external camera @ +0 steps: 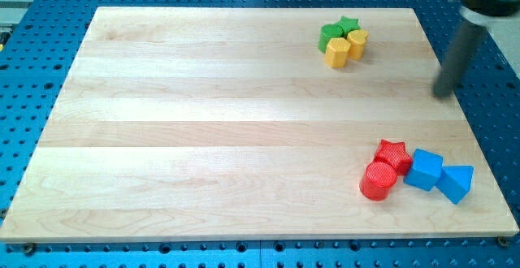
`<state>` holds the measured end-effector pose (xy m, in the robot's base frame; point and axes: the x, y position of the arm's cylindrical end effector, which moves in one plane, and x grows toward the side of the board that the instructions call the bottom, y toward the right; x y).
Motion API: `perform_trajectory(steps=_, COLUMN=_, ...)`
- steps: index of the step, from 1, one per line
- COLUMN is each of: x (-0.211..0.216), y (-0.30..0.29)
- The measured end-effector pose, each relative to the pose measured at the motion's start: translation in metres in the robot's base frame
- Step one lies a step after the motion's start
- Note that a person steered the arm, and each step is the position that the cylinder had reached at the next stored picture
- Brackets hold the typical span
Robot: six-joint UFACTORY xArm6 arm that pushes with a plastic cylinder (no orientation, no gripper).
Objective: Push the triangle into the cube
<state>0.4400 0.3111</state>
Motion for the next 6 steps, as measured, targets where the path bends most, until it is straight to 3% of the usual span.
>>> perform_trajectory(steps=1, x=0.085, y=0.028)
perform_trajectory(steps=2, x=0.127, y=0.015)
perform_trajectory(steps=3, x=0.142, y=-0.008)
perform_trajectory(steps=6, x=0.131, y=-0.086)
